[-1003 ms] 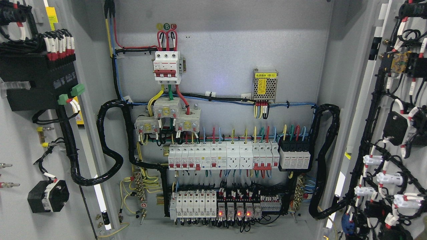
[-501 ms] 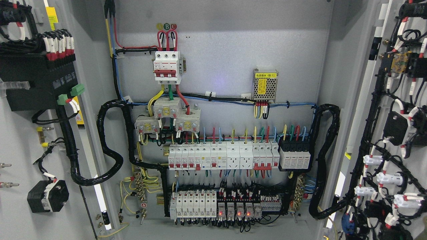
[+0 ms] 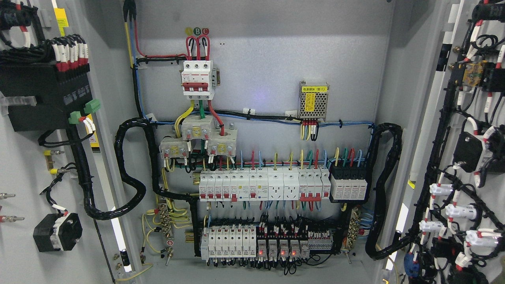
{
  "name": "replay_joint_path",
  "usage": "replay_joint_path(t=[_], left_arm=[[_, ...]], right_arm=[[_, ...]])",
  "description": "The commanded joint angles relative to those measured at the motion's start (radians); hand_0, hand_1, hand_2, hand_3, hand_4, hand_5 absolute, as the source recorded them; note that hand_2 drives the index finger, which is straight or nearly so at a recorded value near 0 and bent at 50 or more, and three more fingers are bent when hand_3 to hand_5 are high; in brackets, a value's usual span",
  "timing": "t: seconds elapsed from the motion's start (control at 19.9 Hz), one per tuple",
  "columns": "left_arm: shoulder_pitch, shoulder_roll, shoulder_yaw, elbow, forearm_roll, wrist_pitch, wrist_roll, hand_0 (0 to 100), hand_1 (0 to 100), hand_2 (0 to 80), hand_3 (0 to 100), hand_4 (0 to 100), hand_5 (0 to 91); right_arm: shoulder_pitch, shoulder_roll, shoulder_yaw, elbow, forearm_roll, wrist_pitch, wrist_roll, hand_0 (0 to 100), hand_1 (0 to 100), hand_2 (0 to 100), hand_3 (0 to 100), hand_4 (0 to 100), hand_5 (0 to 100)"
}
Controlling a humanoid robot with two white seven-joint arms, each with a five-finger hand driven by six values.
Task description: Open door with both hands
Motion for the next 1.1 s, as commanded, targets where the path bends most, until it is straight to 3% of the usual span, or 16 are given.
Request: replay_joint_path(t=[0.0,0.1,0.2,0.3,0.4,0.5,0.65,0.85,1.05], left_arm=[[0.148,-0.008,0.001,-0.607,-0.002,-0.038,0.0,12,56,0.0,0,0,0.0],[0.192,-0.006,0.001,-0.777,-0.002,-0.055,0.0,12,56,0.0,0,0,0.0],[0.243,0.001,-0.004,-0.926,-0.008,-0.099,0.0,12,56,0.0,0,0,0.0],[0.301,0.04,-0.017,-1.081,-0.013,-0.15,-0.001,12,56,0.0,0,0,0.0],[0.35,0.102,-0.066,-1.233,-0.013,-0.188,-0.001,12,56,0.0,0,0,0.0],[0.375,0.147,-0.08,-1.35,-0.013,-0.25,-0.001,12,56,0.0,0,0,0.0],[0.422,0.167,-0.087,-1.549,-0.013,-0.261,-0.001,12,56,0.0,0,0,0.0],[0.468,0.199,-0.11,-1.726,-0.013,-0.279,-0.001,12,56,0.0,0,0,0.0],[0.475,0.222,-0.11,-1.841,-0.014,-0.452,-0.001,12,56,0.0,0,0,0.0]], right_arm=[[0.184,-0.213,-0.299,-0.19,0.013,-0.002,-0.006,0,50,4,0,0,0],[0.271,-0.262,-0.318,-0.296,0.013,-0.002,-0.07,0,50,4,0,0,0],[0.335,-0.283,-0.322,-0.371,0.013,-0.003,-0.127,0,50,4,0,0,0],[0.424,-0.291,-0.35,-0.443,0.013,-0.022,-0.135,0,50,4,0,0,0],[0.503,-0.32,-0.359,-0.477,0.014,-0.06,-0.136,0,50,4,0,0,0],[0.596,-0.331,-0.402,-0.48,0.026,-0.147,-0.14,0,50,4,0,0,0],[0.716,-0.383,-0.448,-0.479,0.036,-0.294,-0.169,0,50,4,0,0,0],[0.842,-0.397,-0.473,-0.48,0.036,-0.495,-0.189,0,50,4,0,0,0],[0.922,-0.42,-0.545,-0.482,0.036,-0.678,-0.189,0,50,4,0,0,0]])
